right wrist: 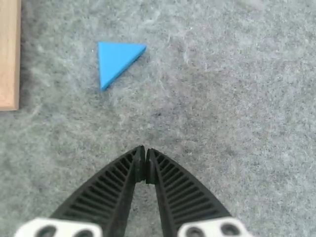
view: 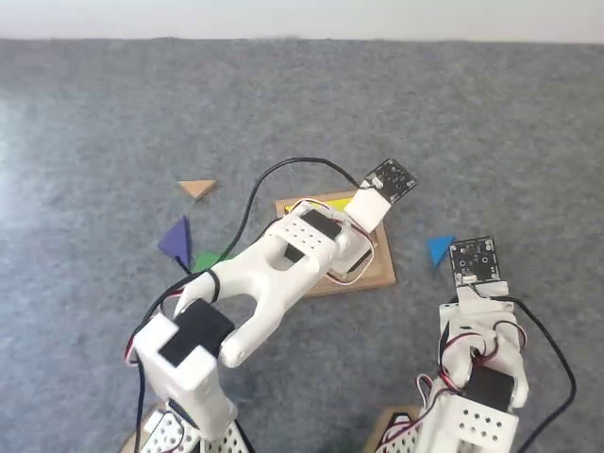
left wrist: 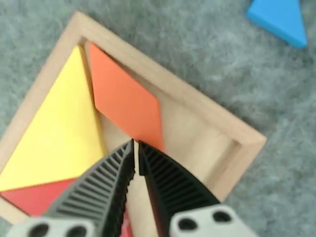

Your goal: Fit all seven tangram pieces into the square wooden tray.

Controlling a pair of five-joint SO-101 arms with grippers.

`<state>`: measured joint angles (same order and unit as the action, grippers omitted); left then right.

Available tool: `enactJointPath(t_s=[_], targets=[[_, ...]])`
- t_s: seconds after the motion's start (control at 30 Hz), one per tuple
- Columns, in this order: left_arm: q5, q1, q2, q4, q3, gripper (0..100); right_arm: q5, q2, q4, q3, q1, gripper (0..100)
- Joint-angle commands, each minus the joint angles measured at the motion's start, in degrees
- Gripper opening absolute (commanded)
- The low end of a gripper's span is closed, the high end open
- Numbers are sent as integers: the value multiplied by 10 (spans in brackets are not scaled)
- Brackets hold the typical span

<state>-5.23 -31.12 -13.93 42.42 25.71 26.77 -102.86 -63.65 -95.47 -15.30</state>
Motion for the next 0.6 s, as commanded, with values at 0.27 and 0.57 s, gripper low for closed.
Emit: enactJointPath(t_s=[0.27, 0.57], targets=[[-2, 4, -11, 8, -57, 13, 5, -7, -4, -11, 5, 9], [18, 22, 190, 35, 42, 13, 5, -7, -4, -11, 5, 9]])
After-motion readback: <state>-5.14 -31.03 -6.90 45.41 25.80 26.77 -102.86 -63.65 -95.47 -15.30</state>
